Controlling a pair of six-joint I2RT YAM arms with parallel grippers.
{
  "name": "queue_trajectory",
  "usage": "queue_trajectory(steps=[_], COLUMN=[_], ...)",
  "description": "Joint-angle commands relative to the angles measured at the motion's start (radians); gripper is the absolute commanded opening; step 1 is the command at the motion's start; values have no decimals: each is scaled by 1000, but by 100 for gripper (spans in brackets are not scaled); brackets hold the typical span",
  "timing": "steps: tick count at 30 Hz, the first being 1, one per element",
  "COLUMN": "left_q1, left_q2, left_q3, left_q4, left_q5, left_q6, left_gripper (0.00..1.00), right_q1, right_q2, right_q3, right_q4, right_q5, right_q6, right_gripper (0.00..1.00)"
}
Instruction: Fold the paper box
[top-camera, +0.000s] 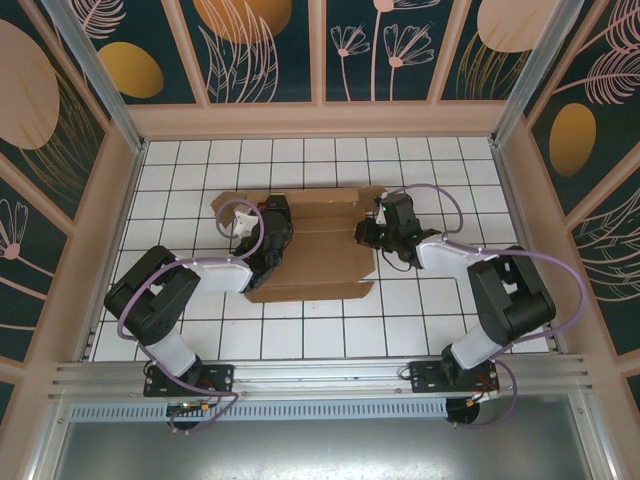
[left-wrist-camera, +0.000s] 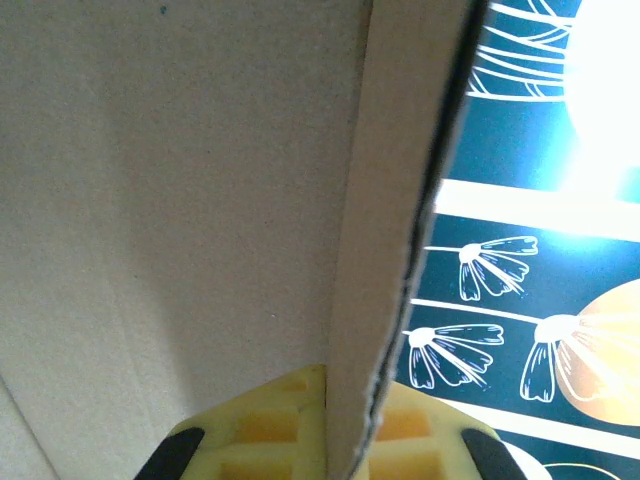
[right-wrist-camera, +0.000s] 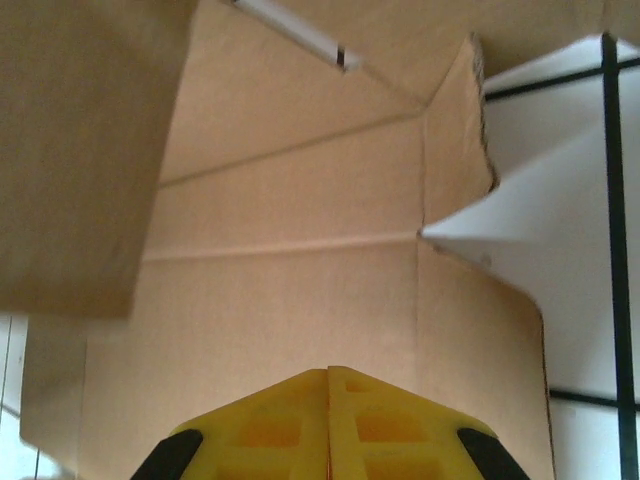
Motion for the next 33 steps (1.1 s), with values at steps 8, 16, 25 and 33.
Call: queue_trajectory(steps=[8,16,25,33], left_q1=[-2,-1,-1,-1], left_q2=[8,16,26,26], left_q3=[14,17,24,23], left_q4=[-88,-83,-86,-103], left_q5=[29,46,58,46], left_q6=[-9,-13,-24,-30], left_gripper=[0,0,0,0], right_q1=[-97,-108,-116,-167], right_q2=[107,196,218,167], right_q3=[82,111,73,4], right_q4=[81,92,263,255], right_q5=[101,74,-75,-35], right_q6=[44,52,101,120], right_gripper=[10,14,19,19])
